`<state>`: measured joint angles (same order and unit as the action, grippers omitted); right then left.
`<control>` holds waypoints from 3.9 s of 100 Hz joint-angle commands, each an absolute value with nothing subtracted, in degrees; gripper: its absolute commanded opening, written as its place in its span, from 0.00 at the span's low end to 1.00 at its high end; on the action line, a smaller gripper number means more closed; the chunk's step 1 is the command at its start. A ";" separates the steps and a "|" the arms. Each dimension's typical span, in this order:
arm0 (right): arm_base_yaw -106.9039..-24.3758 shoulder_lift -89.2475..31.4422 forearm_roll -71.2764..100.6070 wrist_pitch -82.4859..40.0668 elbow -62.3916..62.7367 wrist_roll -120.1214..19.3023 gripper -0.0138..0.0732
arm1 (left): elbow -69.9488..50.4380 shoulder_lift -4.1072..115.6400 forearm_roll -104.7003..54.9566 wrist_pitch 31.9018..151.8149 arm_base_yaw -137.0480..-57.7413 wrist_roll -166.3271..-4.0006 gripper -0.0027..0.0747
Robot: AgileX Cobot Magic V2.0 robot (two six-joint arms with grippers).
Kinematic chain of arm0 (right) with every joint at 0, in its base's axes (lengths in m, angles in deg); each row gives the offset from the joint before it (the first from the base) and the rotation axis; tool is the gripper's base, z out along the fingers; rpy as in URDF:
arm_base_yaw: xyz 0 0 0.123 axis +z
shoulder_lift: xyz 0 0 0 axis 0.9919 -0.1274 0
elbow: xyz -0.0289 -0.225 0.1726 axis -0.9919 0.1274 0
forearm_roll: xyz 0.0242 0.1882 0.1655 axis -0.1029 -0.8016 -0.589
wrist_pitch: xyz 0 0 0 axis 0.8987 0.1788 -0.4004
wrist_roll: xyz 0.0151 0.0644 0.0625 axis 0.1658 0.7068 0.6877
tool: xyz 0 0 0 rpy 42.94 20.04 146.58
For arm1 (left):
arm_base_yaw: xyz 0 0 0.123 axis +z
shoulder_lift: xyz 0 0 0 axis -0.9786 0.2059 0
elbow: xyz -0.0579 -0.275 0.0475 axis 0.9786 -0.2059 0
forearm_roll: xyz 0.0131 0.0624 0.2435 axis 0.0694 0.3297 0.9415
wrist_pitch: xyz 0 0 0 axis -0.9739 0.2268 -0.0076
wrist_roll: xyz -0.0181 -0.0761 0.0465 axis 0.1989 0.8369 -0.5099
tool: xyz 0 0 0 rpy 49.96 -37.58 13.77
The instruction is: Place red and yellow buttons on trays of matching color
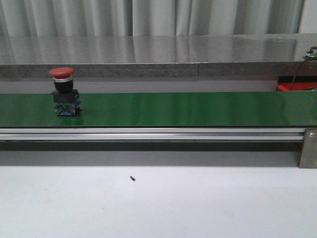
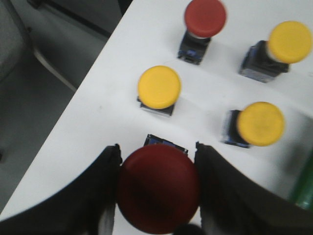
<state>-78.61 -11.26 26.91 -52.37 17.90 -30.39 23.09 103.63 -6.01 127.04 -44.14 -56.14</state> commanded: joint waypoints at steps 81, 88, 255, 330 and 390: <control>-78.53 -11.03 27.52 -48.61 16.57 -30.61 0.08 | 16.97 94.16 -11.11 129.71 -64.73 -60.52 0.21; -78.53 -11.03 27.52 -48.61 16.57 -30.61 0.08 | 15.94 94.16 -11.11 129.29 -65.10 -60.65 0.21; -78.53 -11.03 27.52 -48.61 16.57 -30.61 0.08 | -9.32 55.67 -27.70 108.53 -68.46 -79.90 0.57; -78.53 -11.13 26.50 -47.92 16.57 -30.61 0.08 | -40.29 24.69 -30.37 94.46 -75.23 -78.78 0.02; -78.49 -15.72 17.53 -52.41 12.47 -37.46 0.75 | -40.29 24.57 -30.37 94.57 -77.77 -78.78 0.02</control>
